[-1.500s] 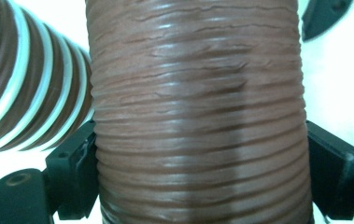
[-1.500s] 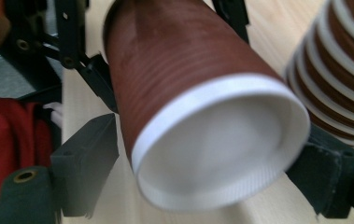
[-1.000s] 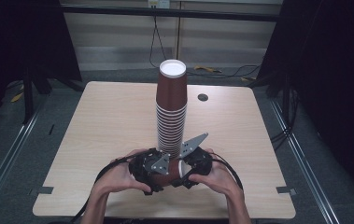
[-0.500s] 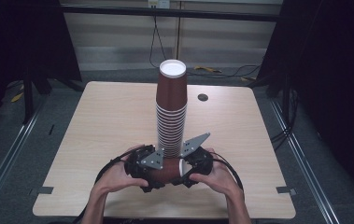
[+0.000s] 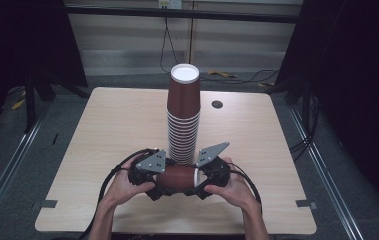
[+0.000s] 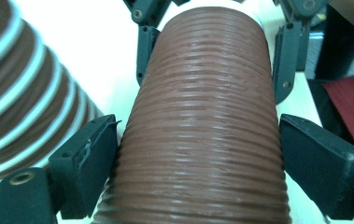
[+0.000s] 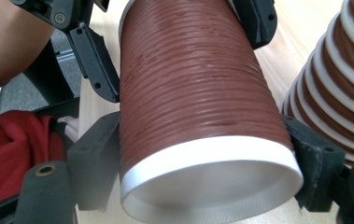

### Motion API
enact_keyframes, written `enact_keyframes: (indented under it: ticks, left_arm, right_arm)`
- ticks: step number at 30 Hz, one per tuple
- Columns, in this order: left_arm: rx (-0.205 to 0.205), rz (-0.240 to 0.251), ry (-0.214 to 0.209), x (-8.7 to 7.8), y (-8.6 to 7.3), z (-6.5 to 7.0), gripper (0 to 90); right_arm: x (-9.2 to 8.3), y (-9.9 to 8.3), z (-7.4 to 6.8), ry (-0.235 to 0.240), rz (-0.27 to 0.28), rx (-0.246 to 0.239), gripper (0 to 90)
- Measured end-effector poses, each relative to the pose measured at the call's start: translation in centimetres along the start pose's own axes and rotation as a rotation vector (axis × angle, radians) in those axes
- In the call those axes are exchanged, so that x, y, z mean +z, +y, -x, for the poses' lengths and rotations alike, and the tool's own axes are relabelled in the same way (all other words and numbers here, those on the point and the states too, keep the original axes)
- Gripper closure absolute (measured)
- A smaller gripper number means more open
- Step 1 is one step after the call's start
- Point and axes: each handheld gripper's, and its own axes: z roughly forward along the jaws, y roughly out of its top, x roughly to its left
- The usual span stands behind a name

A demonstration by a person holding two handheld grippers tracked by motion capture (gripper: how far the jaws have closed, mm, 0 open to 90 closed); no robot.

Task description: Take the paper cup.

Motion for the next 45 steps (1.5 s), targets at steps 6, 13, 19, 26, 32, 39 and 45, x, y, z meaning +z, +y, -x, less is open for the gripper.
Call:
enact_keyframes:
  ticks: [6, 13, 19, 26, 32, 39, 45]
  left_arm:
    - [-0.042, 0.138, 0.04, -1.3, -0.1, 0.1, 16.2]
    - [-0.096, 0.202, 0.079, -2.2, -0.6, 0.3, 15.6]
    - [-0.13, 0.241, 0.116, -2.4, -1.3, 0.7, 15.8]
    - [-0.156, 0.254, 0.152, -2.1, -2.3, 1.0, 15.9]
    - [-0.18, 0.281, 0.151, -2.3, -2.9, 1.3, 15.8]
    - [-0.193, 0.298, 0.121, -2.0, -3.4, 1.5, 15.5]
    - [-0.214, 0.317, 0.118, -1.9, -3.8, 1.5, 15.5]
  right_arm:
    - [0.1, -0.2, 0.2, -0.022, -0.011, 0.012, 22.8]
    - [-0.3, -0.8, 0.1, -0.05, 0.024, 0.048, 22.5]
    - [-0.5, -2.1, 0.2, -0.065, 0.057, 0.086, 22.5]
    - [-1.0, -2.6, 0.2, -0.091, 0.082, 0.117, 22.4]
    - [-1.1, -4.2, 0.2, -0.081, 0.131, 0.142, 22.3]
    - [-1.2, -5.2, 0.4, -0.053, 0.202, 0.141, 22.3]
    - [-1.1, -5.6, 0.4, -0.045, 0.264, 0.123, 22.4]
